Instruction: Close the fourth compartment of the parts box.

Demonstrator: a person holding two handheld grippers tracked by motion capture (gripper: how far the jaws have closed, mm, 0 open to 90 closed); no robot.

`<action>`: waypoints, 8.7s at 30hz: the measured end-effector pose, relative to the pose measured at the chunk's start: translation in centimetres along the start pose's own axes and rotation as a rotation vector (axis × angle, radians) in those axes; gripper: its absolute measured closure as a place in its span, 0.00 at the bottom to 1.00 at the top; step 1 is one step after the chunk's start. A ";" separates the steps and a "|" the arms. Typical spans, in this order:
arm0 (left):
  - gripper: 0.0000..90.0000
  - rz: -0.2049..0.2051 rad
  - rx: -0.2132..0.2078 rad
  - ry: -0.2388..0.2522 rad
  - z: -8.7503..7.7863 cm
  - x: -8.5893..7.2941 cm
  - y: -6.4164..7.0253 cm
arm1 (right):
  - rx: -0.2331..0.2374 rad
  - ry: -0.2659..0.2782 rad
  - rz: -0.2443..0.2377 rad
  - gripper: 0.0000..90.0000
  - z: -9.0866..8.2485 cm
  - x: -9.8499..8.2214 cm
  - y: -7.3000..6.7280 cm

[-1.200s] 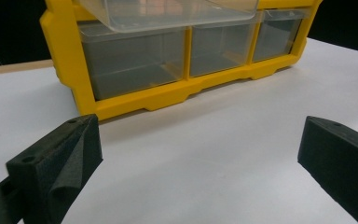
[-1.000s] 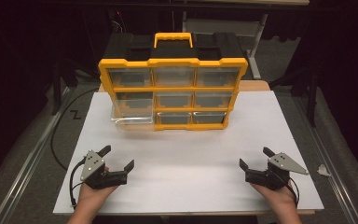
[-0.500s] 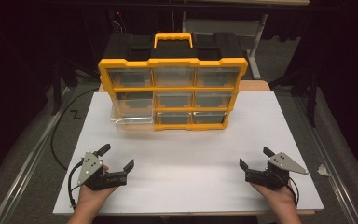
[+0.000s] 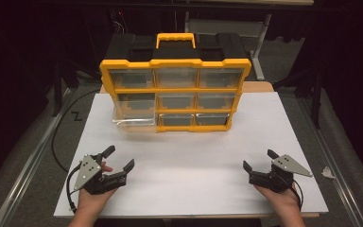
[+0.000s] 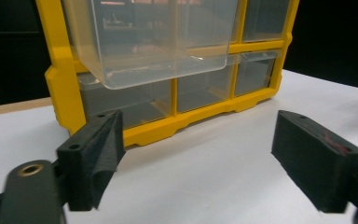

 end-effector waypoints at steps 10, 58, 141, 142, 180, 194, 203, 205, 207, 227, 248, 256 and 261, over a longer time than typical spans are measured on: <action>0.39 -0.013 0.008 -0.013 -0.1 -0.2 -0.2 | 0.001 -0.002 -0.005 0.02 0.1 -0.1 -0.1; 1.00 -0.013 0.104 -0.011 -0.7 -0.2 -0.7 | -0.004 0.022 -0.002 0.01 -0.2 0.2 0.0; 1.00 0.004 0.186 0.052 6.1 6.4 1.3 | 0.029 0.032 -0.018 0.01 -0.4 0.5 -0.2; 1.00 -0.001 0.187 0.057 6.1 6.5 1.4 | 0.029 0.031 -0.017 0.01 -0.4 0.5 -0.2; 1.00 -0.033 0.233 0.023 9.6 8.0 -0.5 | 0.036 0.033 -0.019 0.01 -0.3 0.4 -0.2; 1.00 -0.050 0.246 -0.006 11.3 8.8 -1.5 | 0.037 0.028 -0.021 0.01 -0.2 0.3 -0.2; 1.00 -0.055 0.268 -0.020 12.0 8.9 -2.3 | 0.040 0.027 -0.016 0.01 -0.2 0.3 -0.3; 1.00 -0.051 0.269 -0.023 12.1 9.0 -2.4 | 0.041 0.026 -0.015 0.01 -0.2 0.3 -0.2; 1.00 -0.049 0.265 -0.012 12.2 9.1 -2.5 | 0.041 0.028 -0.014 0.01 -0.2 0.3 -0.2; 1.00 -0.024 0.285 -0.015 13.2 9.2 -2.9 | 0.042 0.024 -0.010 0.01 -0.2 0.2 -0.2; 0.99 -0.029 0.223 -0.050 11.9 8.6 -2.7 | 0.044 0.020 -0.016 0.01 -0.2 0.2 -0.3; 0.83 -0.021 0.173 -0.054 10.8 7.1 -2.2 | 0.042 0.016 -0.019 0.01 -0.2 0.2 -0.4; 0.67 -0.029 0.132 -0.090 10.2 4.9 -2.0 | 0.043 0.010 -0.025 0.01 0.1 0.1 -0.5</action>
Point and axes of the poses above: each handheld gripper's, and its own axes: z roughly forward along the jaws, x roughly out of its top, y roughly to its right, the point moved 2 cm from there along z, roughly forward along the jaws, and after that the axes turned 1 degree about -z, right-handed, at the moved point
